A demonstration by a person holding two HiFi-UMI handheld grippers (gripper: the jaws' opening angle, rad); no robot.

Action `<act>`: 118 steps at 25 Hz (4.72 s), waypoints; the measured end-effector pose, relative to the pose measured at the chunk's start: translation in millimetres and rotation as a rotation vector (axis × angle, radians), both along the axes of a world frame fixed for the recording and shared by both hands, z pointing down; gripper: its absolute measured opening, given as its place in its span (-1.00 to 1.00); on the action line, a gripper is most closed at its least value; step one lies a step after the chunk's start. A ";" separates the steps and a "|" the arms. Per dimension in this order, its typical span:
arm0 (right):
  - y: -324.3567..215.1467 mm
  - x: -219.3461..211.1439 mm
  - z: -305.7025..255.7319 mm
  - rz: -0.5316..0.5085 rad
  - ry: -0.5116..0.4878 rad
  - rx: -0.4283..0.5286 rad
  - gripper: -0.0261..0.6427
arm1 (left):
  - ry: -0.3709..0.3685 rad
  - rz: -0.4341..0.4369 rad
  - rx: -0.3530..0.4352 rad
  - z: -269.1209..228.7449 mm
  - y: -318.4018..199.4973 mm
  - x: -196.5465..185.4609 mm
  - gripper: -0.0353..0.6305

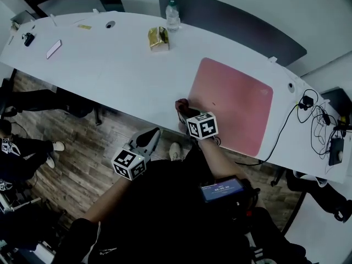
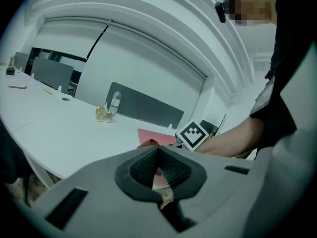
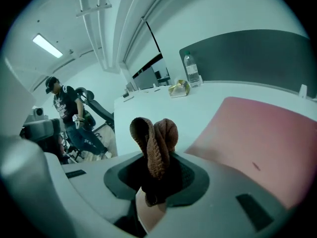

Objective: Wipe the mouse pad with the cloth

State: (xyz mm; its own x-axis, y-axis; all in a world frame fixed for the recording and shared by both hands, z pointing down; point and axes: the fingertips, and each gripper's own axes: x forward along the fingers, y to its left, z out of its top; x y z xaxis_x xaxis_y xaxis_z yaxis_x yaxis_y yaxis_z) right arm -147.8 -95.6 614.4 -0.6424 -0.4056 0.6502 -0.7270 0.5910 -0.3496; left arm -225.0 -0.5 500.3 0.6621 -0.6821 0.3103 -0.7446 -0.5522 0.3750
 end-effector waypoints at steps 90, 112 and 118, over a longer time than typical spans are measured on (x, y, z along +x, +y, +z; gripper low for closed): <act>92.0 461.8 4.8 0.717 0.437 -0.079 -0.57 | 0.040 0.370 -0.032 15.3 -61.2 180.4 -0.87; 49.5 412.5 15.2 0.513 0.482 -0.112 -0.57 | 0.007 0.285 -0.040 20.5 -57.8 150.5 -0.87; 33.6 374.0 15.1 0.474 0.430 -0.105 -0.57 | 0.007 0.242 -0.037 19.6 -54.7 128.2 -0.87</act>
